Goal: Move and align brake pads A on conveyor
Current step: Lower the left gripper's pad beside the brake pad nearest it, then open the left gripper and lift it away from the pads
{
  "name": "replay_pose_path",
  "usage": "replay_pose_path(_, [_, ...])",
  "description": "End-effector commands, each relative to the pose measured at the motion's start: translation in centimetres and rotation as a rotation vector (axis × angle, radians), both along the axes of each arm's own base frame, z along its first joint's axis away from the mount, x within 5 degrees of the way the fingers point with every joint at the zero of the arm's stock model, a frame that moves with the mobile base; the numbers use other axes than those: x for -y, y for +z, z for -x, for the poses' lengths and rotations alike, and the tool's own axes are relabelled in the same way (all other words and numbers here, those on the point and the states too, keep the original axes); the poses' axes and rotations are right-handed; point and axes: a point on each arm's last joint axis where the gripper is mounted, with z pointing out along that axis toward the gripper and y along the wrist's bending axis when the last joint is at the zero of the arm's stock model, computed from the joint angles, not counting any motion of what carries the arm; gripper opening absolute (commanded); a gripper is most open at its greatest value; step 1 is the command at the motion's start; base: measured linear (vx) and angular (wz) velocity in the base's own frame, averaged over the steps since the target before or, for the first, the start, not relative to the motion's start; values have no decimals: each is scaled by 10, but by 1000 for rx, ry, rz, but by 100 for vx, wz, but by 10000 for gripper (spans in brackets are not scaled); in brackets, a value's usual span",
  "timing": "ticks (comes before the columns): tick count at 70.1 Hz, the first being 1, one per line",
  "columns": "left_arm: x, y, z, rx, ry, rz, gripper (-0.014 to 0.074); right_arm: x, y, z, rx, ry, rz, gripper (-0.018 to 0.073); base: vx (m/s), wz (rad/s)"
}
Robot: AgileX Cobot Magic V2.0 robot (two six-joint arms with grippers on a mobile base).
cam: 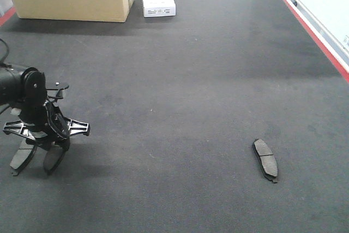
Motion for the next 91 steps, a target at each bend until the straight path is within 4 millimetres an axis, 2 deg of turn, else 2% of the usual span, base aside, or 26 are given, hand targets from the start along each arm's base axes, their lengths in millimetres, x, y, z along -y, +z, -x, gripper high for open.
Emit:
replay_pose_path(1, [1, 19, -5, 32, 9, 8, -6, 0, 16, -5, 103, 12, 25, -7, 0, 0])
replay_pose_path(26, [1, 17, -8, 38, 7, 9, 5, 0, 16, -5, 103, 12, 25, -7, 0, 0])
replay_pose_path(35, [1, 17, -7, 31, 7, 8, 48, 0, 16, -5, 103, 12, 25, -7, 0, 0])
replay_pose_path(47, [1, 16, -5, 9, -2, 2, 195, 0, 16, -5, 103, 12, 25, -7, 0, 0])
replay_pose_path(66, [1, 25, -6, -8, -35, -10, 607, 0, 16, -5, 103, 12, 25, -7, 0, 0])
replay_pose_path(71, [1, 33, -9, -10, -64, -16, 677, 0, 16, -5, 103, 12, 25, -7, 0, 0])
replay_pose_path(79, [2, 50, -13, 0, -95, -23, 722, 0, 16, -5, 103, 12, 25, -7, 0, 0])
replay_pose_path(91, [1, 82, -10, 79, -120, -20, 699, 0, 16, -5, 103, 12, 25, -7, 0, 0])
